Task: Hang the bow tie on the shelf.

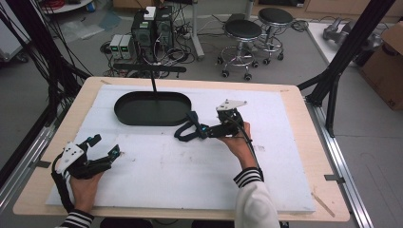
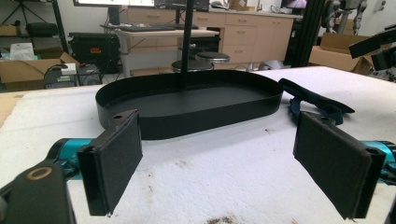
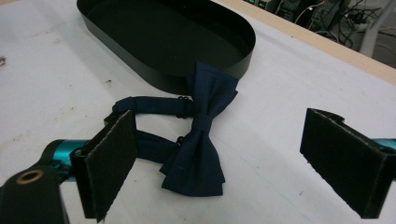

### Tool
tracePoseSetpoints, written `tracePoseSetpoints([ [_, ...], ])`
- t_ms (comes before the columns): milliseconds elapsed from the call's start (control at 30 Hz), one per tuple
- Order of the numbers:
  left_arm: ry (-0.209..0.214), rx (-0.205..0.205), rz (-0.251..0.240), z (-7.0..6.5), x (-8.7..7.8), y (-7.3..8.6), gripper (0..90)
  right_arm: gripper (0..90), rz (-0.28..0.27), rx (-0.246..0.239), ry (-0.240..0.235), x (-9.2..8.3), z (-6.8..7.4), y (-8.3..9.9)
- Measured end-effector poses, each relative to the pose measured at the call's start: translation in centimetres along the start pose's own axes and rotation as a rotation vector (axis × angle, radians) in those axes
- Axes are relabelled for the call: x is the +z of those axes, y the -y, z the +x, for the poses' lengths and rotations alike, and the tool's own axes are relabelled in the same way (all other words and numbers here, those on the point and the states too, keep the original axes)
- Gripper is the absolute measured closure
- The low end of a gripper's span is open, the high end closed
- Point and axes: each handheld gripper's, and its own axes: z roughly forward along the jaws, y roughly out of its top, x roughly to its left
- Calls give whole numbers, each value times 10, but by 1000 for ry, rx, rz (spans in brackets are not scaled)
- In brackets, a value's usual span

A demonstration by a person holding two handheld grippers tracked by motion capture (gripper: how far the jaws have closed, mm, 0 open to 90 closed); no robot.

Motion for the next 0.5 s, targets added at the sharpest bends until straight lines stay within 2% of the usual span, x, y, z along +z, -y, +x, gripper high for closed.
tracePoseSetpoints([
  [167, 0, 1, 0, 0, 0, 0, 159, 106, 37, 9, -20, 9, 0, -3],
  [300, 0, 1, 0, 0, 0, 0, 158, 106, 66, -13, -27, 18, 3, -3],
  [500, 0, -1, 0, 0, 0, 0, 159, 106, 85, -13, -30, 25, 4, -1],
])
